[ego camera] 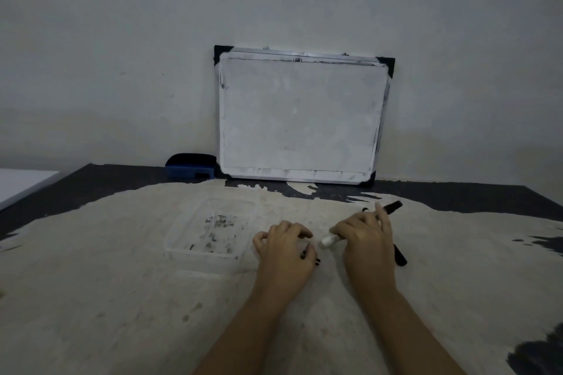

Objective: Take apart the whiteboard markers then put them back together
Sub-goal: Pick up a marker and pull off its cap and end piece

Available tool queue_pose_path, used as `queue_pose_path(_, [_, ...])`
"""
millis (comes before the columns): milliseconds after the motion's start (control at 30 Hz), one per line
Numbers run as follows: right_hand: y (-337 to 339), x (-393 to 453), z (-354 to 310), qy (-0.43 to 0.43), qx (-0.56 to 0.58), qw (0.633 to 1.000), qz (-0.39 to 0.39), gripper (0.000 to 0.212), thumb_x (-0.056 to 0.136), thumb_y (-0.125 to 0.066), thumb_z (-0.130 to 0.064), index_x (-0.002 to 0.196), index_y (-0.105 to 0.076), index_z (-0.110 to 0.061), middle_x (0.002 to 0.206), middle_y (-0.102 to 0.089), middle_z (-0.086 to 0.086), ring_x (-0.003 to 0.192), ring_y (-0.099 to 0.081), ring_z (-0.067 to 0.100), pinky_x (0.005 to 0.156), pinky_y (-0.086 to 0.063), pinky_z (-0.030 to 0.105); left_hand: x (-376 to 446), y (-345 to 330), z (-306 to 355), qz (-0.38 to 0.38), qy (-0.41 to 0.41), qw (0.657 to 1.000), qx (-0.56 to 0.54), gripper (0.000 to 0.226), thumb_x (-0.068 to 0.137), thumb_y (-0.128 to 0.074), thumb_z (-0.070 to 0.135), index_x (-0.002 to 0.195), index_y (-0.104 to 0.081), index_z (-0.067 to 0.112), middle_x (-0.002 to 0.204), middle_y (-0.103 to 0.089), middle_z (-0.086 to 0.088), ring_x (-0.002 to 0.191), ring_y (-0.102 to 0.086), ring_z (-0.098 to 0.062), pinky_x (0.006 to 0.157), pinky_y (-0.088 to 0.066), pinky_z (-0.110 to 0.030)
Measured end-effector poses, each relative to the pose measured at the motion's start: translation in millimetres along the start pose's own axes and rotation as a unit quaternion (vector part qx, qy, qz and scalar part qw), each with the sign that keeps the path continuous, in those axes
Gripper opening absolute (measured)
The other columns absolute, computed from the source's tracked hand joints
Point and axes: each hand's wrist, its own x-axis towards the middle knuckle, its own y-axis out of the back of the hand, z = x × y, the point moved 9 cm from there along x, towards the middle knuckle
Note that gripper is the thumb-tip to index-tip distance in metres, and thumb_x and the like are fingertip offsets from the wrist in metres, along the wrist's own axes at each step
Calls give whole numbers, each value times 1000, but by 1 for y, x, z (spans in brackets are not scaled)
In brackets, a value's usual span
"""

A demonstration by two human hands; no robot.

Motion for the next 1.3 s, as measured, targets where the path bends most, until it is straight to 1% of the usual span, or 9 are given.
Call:
queue_pose_path(167, [13, -2, 3, -18, 22, 997, 68, 29, 64, -67, 16, 73, -75, -11, 71, -74, 3, 75, -67, 25, 108, -26, 42, 0, -1, 0, -4, 0, 1000, -2, 21, 83, -52, 30, 103, -59, 31, 105, -54, 13, 102, -47, -5, 82, -8, -21])
queue_pose_path(300, [11, 0, -18, 59, -24, 997, 42, 11, 58, -80, -7, 63, -74, -14, 66, -73, 2, 79, -68, 23, 109, -23, 45, 0, 2, 0, 3, 3, 1000, -9, 21, 83, -52, 29, 103, -59, 31, 108, -54, 13, 105, -45, -4, 82, -6, -19])
queue_pose_path(367, [10, -1, -27, 83, -39, 995, 40, 11, 65, -68, -9, 57, -72, -15, 61, -71, 1, 78, -68, 23, 108, -24, 47, 0, 2, 0, 2, 3, 1000, -7, 20, 83, -52, 28, 102, -59, 31, 109, -55, 13, 106, -45, -5, 82, -6, -18])
queue_pose_path(433, [12, 1, -26, 74, -34, 996, 47, 26, 73, -52, -9, 58, -72, -14, 63, -71, 1, 79, -69, 23, 107, -26, 48, 0, 2, 0, -1, 5, 1000, -3, 20, 84, -52, 28, 102, -59, 31, 109, -55, 12, 107, -45, -5, 82, -5, -18])
queue_pose_path(667, [2, -3, -11, 28, -38, 999, -10, 7, 67, -71, -17, 65, -76, -21, 67, -73, -3, 76, -67, 21, 104, -23, 44, -2, 2, 0, 2, 4, 1000, -12, 18, 83, -52, 27, 99, -60, 30, 106, -55, 12, 105, -46, -4, 83, -6, -19])
queue_pose_path(733, [-1, -3, -8, 17, -41, 999, -15, 15, 58, -81, -10, 66, -77, -22, 67, -73, -3, 76, -66, 21, 106, -20, 46, 0, 2, 1, 2, 0, 1000, -8, 18, 83, -52, 27, 99, -60, 31, 105, -55, 13, 105, -46, -4, 82, -6, -19])
queue_pose_path(867, [13, -1, -5, 7, -10, 998, 61, 27, 66, -65, 7, 72, -77, -17, 70, -74, 0, 76, -67, 25, 105, -24, 48, 1, 2, 0, 2, 3, 1000, -10, 21, 83, -53, 29, 103, -61, 31, 108, -54, 13, 106, -46, -4, 83, -6, -19])
queue_pose_path(967, [14, -1, -5, 9, -11, 997, 74, 35, 59, -73, 14, 74, -77, -18, 72, -75, -1, 77, -67, 25, 104, -25, 46, 1, 0, 2, -8, -4, 1000, -7, 25, 83, -53, 32, 107, -60, 32, 110, -54, 12, 107, -44, -3, 84, -6, -21])
queue_pose_path(1300, [15, -3, -6, 16, 26, 996, 89, 26, 67, -69, 5, 76, -76, -19, 72, -74, -3, 77, -66, 25, 103, -25, 45, 0, 2, 6, 2, -25, 1000, -15, 24, 84, -54, 36, 107, -61, 34, 108, -58, 15, 105, -44, 0, 91, -9, -25])
